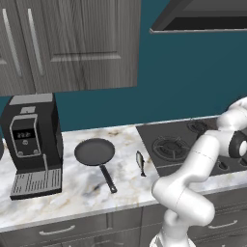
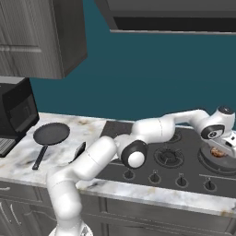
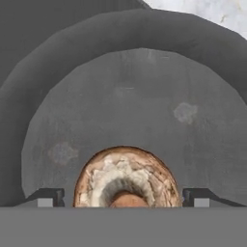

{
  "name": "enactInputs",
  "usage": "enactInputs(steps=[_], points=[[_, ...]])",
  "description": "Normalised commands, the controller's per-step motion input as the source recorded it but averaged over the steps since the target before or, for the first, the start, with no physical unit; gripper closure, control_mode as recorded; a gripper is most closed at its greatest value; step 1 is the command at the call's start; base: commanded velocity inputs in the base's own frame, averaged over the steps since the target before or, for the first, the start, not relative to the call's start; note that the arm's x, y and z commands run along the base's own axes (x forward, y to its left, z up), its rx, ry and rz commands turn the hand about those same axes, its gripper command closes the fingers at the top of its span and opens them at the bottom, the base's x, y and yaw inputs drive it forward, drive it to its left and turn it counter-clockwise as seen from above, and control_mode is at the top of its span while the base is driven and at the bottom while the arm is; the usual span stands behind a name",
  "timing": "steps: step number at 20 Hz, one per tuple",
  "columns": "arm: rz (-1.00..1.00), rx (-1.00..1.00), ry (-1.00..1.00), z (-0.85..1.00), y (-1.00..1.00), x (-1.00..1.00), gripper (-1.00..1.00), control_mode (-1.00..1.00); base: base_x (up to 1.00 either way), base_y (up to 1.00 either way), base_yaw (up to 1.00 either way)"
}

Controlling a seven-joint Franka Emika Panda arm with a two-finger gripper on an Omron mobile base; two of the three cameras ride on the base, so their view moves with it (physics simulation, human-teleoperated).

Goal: Place both pans onto different burners. Then place the mushroom and the fish on different pans.

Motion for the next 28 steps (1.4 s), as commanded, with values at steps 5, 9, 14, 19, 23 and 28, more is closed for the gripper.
enactInputs(steps=[5,9,14,19,23,28], points=[[0.00,-0.02,-0.04,0.22,0.07,0.00,-1.00,-1.00,0.00,0.00,0.00],[0.00,-0.05,-0.02,0.30,0.24,-0.13,-1.00,-1.00,0.00,0.00,0.00],[0.00,-0.09,-0.01,0.20,0.50,-0.35,-1.00,-1.00,0.00,0.00,0.00],[0.00,-0.11,0.00,0.14,0.67,-0.43,-1.00,-1.00,0.00,0.00,0.00],[0.00,-0.13,-0.03,0.05,0.74,-0.50,-1.00,-1.00,0.00,0.00,0.00],[0.02,-0.12,-0.02,0.00,0.81,-0.63,-1.00,-1.00,0.00,0.00,0.00]])
